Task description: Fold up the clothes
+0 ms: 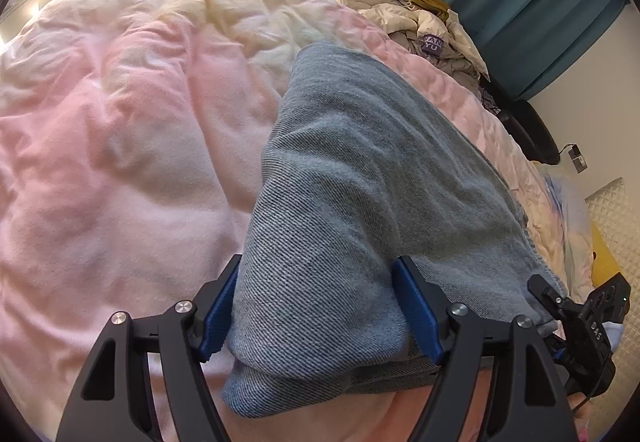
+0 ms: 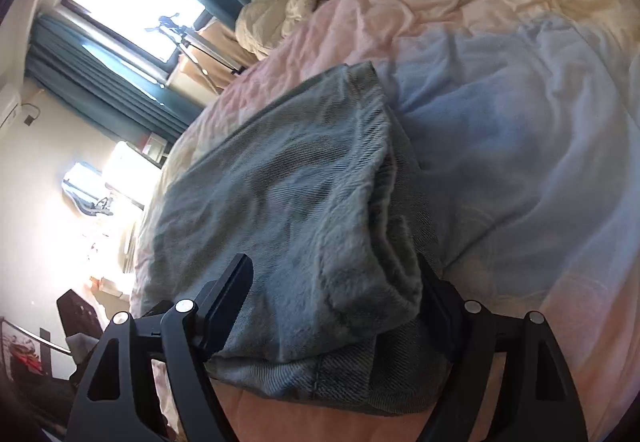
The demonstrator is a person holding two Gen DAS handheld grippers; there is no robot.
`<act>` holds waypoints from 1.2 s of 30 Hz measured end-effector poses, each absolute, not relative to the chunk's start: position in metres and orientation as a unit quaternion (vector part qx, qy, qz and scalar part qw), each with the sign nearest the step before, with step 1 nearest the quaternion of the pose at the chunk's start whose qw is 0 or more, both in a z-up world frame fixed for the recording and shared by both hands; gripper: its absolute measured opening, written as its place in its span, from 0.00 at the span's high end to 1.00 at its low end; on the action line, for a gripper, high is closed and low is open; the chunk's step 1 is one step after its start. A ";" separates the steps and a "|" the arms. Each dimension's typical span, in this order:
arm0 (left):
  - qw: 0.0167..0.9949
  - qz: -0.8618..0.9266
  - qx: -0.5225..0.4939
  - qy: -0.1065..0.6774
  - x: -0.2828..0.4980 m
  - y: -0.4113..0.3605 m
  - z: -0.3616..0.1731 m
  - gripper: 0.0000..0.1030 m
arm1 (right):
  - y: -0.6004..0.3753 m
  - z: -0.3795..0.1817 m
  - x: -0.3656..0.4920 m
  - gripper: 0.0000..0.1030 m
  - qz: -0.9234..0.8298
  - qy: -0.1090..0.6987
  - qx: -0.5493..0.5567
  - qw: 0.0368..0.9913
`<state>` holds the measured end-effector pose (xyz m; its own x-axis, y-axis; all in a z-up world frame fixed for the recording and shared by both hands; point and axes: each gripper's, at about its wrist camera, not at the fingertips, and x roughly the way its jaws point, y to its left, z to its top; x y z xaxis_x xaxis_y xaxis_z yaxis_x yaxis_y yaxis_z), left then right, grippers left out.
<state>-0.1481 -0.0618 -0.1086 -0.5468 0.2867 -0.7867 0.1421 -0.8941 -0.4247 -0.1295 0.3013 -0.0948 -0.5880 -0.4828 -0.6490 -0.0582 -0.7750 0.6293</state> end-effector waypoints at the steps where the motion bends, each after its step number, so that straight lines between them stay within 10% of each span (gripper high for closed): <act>1: 0.042 0.849 -0.474 -0.228 -0.148 -0.062 -0.109 0.27 | 0.299 -0.088 -0.126 0.22 -0.843 -0.308 0.420 0.137; 24: 0.056 0.845 -0.474 -0.243 -0.151 -0.060 -0.117 0.27 | 0.313 -0.110 -0.133 0.21 -0.808 -0.370 0.431 0.154; 36: 0.022 0.894 -0.425 -0.137 -0.144 -0.027 -0.097 0.50 | 0.296 -0.103 -0.122 0.61 -0.850 -0.285 0.433 0.092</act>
<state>-0.1442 -0.0268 -0.0966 -0.6371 0.1552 -0.7550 0.0772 -0.9617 -0.2628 -0.1222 0.2962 -0.1026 -0.6084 -0.4038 -0.6833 -0.0893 -0.8206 0.5644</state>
